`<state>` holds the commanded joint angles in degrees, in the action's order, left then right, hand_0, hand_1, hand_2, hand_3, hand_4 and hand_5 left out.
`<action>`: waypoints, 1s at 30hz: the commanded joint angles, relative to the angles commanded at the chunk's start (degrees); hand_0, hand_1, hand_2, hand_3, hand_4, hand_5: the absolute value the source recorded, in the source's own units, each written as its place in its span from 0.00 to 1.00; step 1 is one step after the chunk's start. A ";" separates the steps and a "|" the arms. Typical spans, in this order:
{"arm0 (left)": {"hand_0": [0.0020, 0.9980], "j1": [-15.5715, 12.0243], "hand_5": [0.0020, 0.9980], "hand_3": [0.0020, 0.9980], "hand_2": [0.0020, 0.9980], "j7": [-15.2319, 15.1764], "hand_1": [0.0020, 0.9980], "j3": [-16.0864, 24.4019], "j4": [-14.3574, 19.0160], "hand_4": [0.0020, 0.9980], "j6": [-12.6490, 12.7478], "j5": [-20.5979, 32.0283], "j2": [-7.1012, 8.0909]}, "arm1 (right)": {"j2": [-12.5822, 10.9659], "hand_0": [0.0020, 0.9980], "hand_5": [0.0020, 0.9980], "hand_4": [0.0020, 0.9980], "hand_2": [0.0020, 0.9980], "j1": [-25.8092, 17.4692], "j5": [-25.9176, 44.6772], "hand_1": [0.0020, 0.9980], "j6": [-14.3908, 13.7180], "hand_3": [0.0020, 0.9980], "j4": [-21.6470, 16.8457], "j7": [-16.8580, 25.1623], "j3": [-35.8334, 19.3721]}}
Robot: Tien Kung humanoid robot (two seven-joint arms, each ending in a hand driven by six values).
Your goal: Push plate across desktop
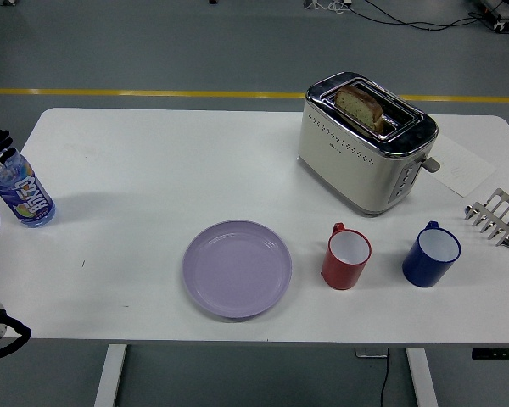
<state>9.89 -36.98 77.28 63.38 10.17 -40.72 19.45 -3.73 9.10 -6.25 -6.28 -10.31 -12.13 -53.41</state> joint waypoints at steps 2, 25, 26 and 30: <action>0.68 -1.25 1.00 0.60 0.68 0.27 0.68 1.95 1.29 0.40 -0.41 -0.41 -0.42 | -0.03 0.64 0.26 0.43 0.70 0.01 0.07 0.64 0.01 0.61 0.00 0.05 -0.09; 0.59 -9.42 1.00 0.64 0.67 41.29 0.67 16.61 1.71 0.44 -28.15 15.02 -3.38 | -0.21 0.64 0.26 0.44 0.70 -0.03 -1.32 0.65 -0.27 0.61 0.00 0.44 -1.36; 0.59 -9.36 1.00 0.64 0.67 41.30 0.67 16.64 1.55 0.44 -28.20 15.14 -3.46 | -0.21 0.64 0.26 0.44 0.70 0.01 -1.45 0.65 -0.29 0.61 0.00 0.42 -1.45; 0.59 -8.89 1.00 0.64 0.67 41.12 0.67 16.82 0.72 0.44 -28.68 15.27 -3.86 | -0.21 0.64 0.26 0.44 0.70 0.19 -2.06 0.65 -0.42 0.61 0.00 0.38 -1.97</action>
<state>1.00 4.14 94.11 64.11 -18.51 -25.45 15.60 -3.95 9.29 -8.31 -6.70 -10.31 -11.76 -55.39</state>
